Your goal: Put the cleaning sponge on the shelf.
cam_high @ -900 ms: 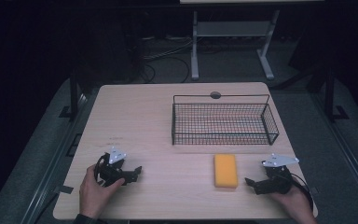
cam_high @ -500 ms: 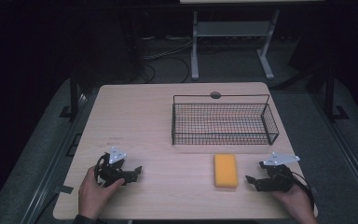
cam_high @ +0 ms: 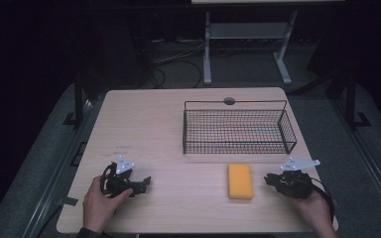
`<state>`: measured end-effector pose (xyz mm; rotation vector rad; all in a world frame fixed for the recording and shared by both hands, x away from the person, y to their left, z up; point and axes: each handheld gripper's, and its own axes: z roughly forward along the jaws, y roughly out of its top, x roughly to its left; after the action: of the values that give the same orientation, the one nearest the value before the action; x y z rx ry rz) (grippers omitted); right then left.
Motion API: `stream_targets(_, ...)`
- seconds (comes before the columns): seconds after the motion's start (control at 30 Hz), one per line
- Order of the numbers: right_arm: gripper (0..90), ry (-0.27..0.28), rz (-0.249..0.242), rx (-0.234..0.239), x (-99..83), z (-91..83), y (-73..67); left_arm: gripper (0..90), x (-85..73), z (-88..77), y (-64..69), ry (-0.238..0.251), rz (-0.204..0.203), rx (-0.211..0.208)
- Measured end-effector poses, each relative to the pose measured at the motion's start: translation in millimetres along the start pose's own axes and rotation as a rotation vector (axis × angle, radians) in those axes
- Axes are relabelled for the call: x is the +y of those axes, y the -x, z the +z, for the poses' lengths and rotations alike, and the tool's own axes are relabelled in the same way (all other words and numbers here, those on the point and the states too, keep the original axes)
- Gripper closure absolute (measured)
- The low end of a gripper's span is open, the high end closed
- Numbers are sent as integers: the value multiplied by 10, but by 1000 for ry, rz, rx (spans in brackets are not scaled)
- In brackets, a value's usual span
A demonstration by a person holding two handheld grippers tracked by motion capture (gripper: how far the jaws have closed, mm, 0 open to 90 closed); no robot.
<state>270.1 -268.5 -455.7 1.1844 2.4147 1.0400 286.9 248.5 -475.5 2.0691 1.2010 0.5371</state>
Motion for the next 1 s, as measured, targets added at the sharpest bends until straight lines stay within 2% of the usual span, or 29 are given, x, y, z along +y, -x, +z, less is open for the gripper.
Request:
stream_targets(0.1,896,0,1,10,40,-5,24,128,0,0,1,0,-2,-1)
stream_targets(0.5,898,-2,-21,37,191,48,82,128,0,0,0,1,1,1)
stream_targets(1.0,899,-47,-55,50,367,317,54,129,0,0,0,0,1,1)
